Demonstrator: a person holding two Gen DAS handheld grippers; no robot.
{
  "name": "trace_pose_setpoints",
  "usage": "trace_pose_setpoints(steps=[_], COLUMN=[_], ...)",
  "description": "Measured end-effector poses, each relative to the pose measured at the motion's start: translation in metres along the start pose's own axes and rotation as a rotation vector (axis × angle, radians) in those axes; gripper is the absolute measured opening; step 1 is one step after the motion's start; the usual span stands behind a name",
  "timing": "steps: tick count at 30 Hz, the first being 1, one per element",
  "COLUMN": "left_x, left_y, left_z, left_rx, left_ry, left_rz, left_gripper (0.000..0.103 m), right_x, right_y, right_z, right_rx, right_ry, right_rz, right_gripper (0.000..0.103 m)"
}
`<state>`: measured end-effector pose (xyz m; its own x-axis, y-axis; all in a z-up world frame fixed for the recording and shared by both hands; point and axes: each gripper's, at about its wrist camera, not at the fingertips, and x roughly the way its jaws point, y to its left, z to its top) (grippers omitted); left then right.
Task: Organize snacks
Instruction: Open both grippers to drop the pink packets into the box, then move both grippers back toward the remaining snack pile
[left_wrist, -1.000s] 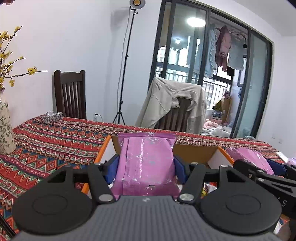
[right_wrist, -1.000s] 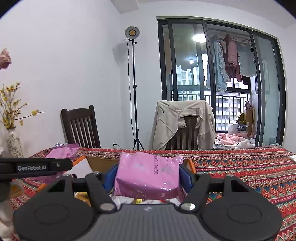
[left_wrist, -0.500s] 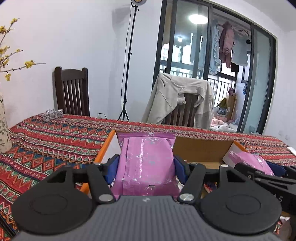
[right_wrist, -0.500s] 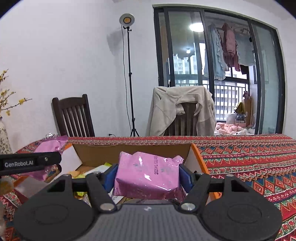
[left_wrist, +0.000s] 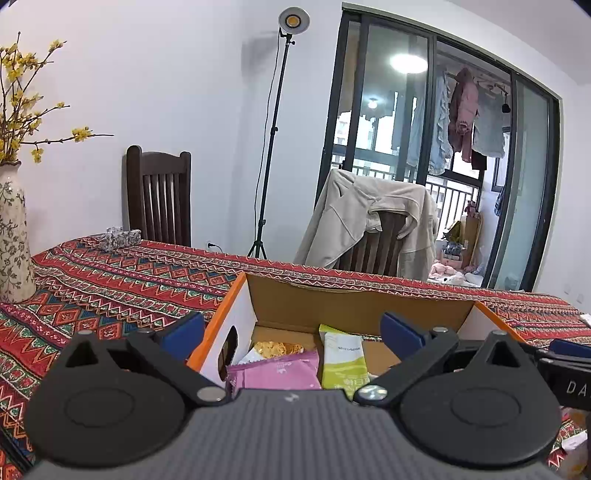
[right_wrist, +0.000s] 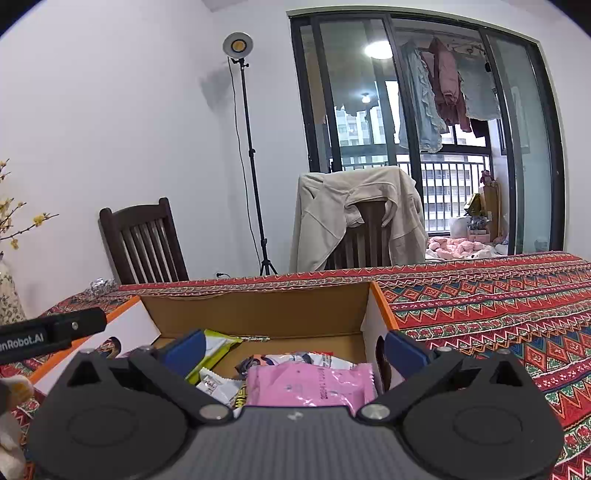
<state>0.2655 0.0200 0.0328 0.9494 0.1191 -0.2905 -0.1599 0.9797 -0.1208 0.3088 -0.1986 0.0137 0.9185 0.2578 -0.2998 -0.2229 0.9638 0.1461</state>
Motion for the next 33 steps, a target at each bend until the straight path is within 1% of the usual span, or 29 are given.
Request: trace_pose_setpoints(steps=[6, 9, 14, 17, 24, 33], left_x=[0.001, -0.001, -0.013, -0.022, -0.049, -0.089], left_y=[0.0, 0.001, 0.0, 0.0, 0.0, 0.006], left_z=[0.003, 0.007, 0.018, 0.024, 0.025, 0.002], left_rx=[-0.01, -0.023, -0.031, -0.046, -0.034, -0.008], left_ry=[0.005, 0.004, 0.0, 0.011, 0.056, 0.143], left_rz=[0.009, 0.016, -0.001, -0.025, -0.065, -0.077], left_gripper=[0.103, 0.103, 0.103, 0.103, 0.103, 0.103], right_x=[-0.003, -0.009, -0.025, -0.039, -0.074, -0.119], right_y=[0.001, 0.001, -0.002, -0.004, -0.009, -0.017], right_z=[0.001, 0.007, 0.017, 0.02, 0.018, -0.007], right_rx=[-0.009, -0.018, -0.027, -0.048, -0.065, -0.061], right_ry=[0.002, 0.005, 0.022, 0.023, 0.045, 0.106], right_rz=[-0.017, -0.043, -0.05, -0.051, -0.037, -0.03], right_gripper=[0.103, 0.103, 0.103, 0.103, 0.103, 0.103])
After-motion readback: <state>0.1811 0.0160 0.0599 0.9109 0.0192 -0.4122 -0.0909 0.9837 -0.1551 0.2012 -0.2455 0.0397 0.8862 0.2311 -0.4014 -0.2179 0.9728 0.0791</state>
